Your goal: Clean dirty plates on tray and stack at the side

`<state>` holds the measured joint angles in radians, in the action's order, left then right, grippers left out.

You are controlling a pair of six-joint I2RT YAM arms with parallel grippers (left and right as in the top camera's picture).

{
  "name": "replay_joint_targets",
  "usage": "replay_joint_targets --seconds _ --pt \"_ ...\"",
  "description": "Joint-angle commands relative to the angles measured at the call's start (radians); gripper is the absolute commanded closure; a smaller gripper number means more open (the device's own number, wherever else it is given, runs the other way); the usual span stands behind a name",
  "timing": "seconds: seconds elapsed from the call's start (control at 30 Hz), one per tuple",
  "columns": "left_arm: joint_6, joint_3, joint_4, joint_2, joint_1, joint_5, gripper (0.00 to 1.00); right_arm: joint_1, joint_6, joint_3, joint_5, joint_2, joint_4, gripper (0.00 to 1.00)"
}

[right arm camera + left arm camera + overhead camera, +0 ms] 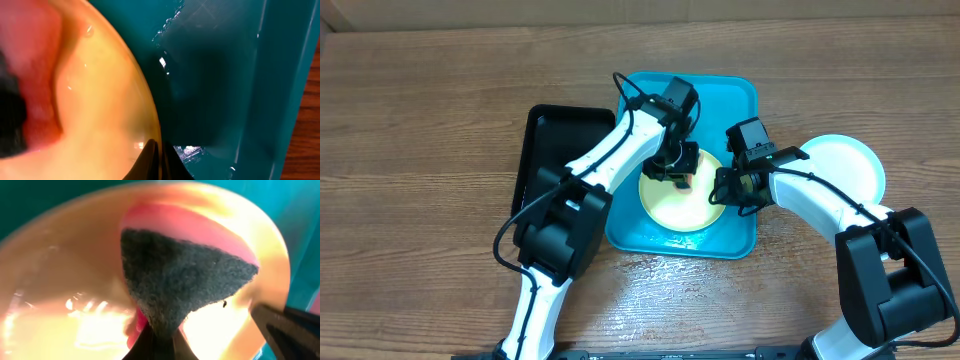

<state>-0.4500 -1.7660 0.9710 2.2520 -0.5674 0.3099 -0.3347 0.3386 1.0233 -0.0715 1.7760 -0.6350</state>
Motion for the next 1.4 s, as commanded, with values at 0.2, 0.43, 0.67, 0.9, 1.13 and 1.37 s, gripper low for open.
replay_joint_targets --seconds 0.2,0.43,0.67,0.9,1.13,1.37 --pt "-0.090 0.001 0.183 -0.032 0.035 -0.105 0.96 -0.006 -0.028 -0.003 0.011 0.009 -0.009 0.96" --pt "-0.040 0.001 0.230 -0.301 0.118 -0.137 0.96 -0.006 -0.027 -0.003 0.018 0.009 -0.019 0.96" --pt "-0.025 0.001 0.290 -0.520 0.280 -0.292 0.96 -0.006 -0.028 -0.003 0.018 0.009 -0.018 0.96" --pt "-0.016 0.157 0.302 -0.491 0.422 -0.440 0.96 -0.006 -0.027 -0.003 0.018 0.009 -0.014 0.96" --pt "0.054 0.356 0.079 -0.388 0.426 -0.337 0.96 -0.006 -0.027 -0.003 0.018 0.009 -0.014 0.96" --pt "0.054 0.370 0.067 -0.230 0.426 -0.325 0.96 -0.006 -0.027 -0.003 0.018 0.009 -0.015 0.96"
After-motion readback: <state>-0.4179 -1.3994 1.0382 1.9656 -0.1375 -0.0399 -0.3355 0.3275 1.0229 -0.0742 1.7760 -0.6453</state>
